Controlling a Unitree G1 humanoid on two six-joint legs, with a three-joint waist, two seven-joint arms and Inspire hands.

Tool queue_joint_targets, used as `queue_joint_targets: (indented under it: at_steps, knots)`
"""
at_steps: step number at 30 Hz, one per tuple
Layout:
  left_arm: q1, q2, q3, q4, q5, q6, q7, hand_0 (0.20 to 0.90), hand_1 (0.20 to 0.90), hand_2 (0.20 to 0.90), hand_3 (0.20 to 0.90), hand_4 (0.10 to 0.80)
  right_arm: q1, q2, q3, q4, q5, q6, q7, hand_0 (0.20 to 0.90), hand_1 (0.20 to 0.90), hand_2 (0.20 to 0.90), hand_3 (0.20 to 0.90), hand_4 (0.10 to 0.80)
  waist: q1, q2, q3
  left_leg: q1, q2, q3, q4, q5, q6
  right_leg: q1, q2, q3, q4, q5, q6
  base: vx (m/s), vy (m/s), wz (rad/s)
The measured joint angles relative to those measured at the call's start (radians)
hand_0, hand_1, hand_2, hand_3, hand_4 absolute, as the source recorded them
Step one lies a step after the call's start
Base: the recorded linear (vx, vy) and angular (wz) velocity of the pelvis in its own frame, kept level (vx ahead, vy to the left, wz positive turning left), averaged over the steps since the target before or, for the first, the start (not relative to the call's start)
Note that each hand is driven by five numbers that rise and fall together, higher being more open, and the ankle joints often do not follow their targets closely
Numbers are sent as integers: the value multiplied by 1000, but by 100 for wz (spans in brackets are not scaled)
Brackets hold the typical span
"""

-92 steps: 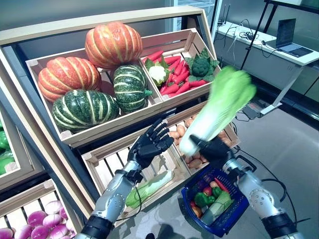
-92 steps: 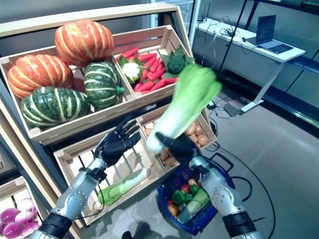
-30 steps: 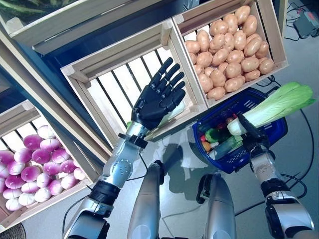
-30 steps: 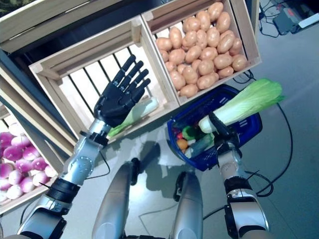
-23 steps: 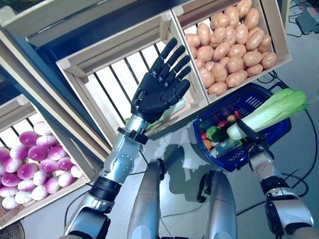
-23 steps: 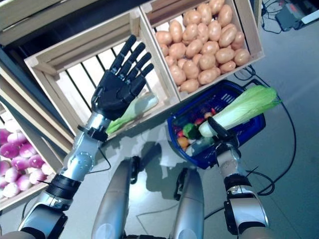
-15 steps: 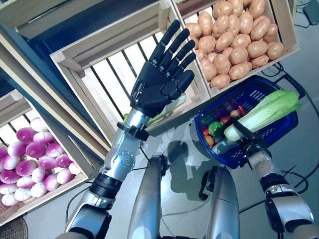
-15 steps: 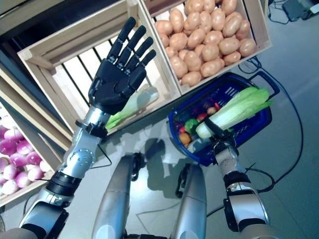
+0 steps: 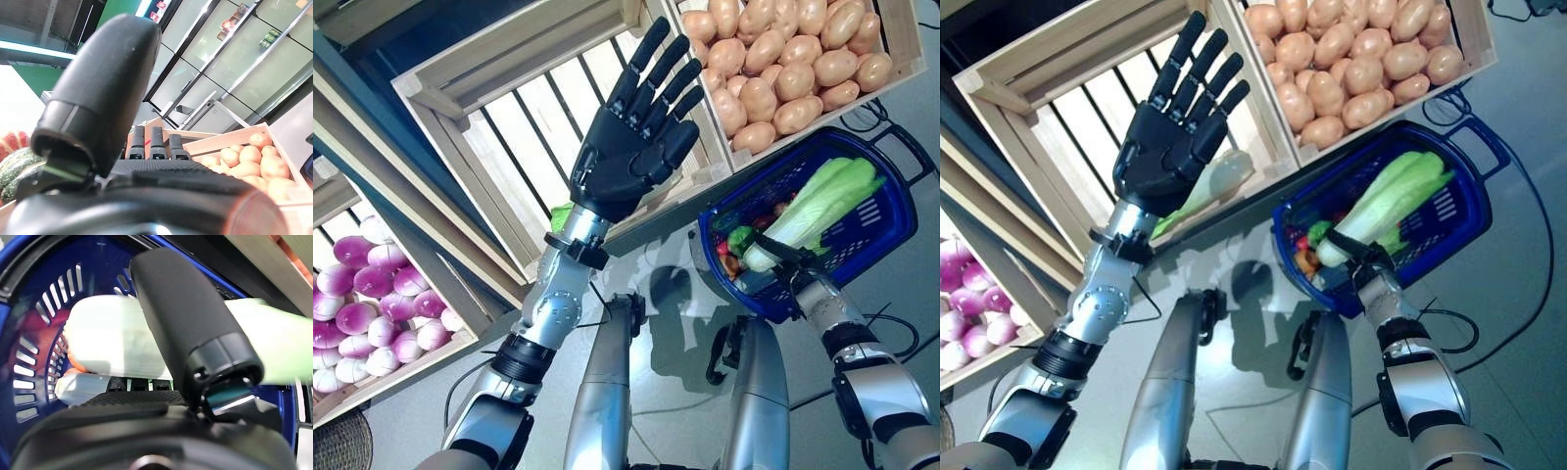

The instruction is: Put vegetables into the basket

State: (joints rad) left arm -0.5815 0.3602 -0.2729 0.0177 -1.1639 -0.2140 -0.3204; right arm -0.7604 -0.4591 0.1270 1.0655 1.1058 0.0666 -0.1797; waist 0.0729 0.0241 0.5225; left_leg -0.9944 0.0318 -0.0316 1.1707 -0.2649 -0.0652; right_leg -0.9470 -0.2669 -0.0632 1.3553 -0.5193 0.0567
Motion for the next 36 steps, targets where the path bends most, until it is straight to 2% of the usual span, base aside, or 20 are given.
queue_joint_targets:
  at_steps: [8,11,12,15,20,23,24,26,29,31,35,36]
  knots:
    - [0,0,0,0,-20,-1,0,900,900,900,900,800,-24,-4,0,0,-38,0,0,900,900,900,900,800,1,0,0,2,1,3,-10,0,0,1,0,-1,-11,0,0,8,-1,0]
    - [0,1,0,0,-20,-2,0,900,900,900,900,800,-37,-8,40,0,-231,-4,-43,900,900,900,900,800,2,0,0,5,1,3,-13,0,-1,5,0,-3,-13,0,0,11,-5,0]
    - [0,4,-3,0,-20,-5,0,900,900,900,900,800,-44,-13,78,0,-343,-4,-81,900,900,900,900,800,3,0,0,7,2,3,-14,0,-1,6,0,-4,-14,0,1,0,0,0]
    - [0,9,-14,0,-22,-25,-1,900,900,900,900,800,-61,-45,158,0,-498,-4,-161,900,900,900,900,800,3,1,0,10,2,3,-18,1,-2,9,0,-4,-18,1,1,0,0,0]
    - [0,9,-25,1,-12,-53,0,900,900,900,900,800,-69,-73,149,-1,-508,-8,-232,900,900,900,900,800,0,2,0,31,3,3,-50,6,-8,31,8,-6,-50,5,7,0,0,0]
    - [0,30,-24,0,116,-84,31,900,900,900,900,800,-61,-72,149,-28,-458,-23,-229,900,900,900,900,800,-1,2,0,45,5,5,-72,7,-11,40,10,-8,-68,9,14,-47,-8,0]
    - [-2,60,-24,0,191,-89,55,900,900,900,900,800,-44,-74,145,-70,-421,-36,-226,900,900,900,900,800,-2,2,0,46,6,6,-79,14,-21,41,13,-8,-73,10,15,-74,-30,1]
    - [-2,117,-23,0,289,-89,91,900,900,900,900,800,-4,-74,130,-135,-379,-61,-194,900,900,900,900,800,-1,4,0,47,11,7,-88,14,-23,42,19,-14,-82,10,14,3,-41,0]
    - [4,238,-18,-2,545,-88,212,900,900,900,900,800,91,-73,117,-229,-324,-94,-139,900,900,900,900,800,0,4,0,59,16,6,-107,15,-24,58,22,-23,-102,11,12,10,-25,1]
    - [29,291,19,-2,702,-86,289,900,900,900,900,800,155,-67,113,-255,-291,-104,-107,900,900,900,900,800,-1,5,0,82,18,7,-129,15,-24,80,23,-26,-122,11,12,0,0,0]
    - [71,394,88,1,917,-55,418,900,900,900,900,800,249,-68,113,-290,-270,-118,-76,900,900,900,900,800,-3,5,0,96,19,10,-145,14,-23,91,25,-26,-135,11,11,0,0,0]
    - [85,444,94,5,992,-32,464,900,900,900,900,800,279,-68,110,-311,-270,-123,-69,900,900,900,900,800,-4,5,0,97,19,10,-148,14,-22,91,25,-27,-136,10,10,0,0,0]
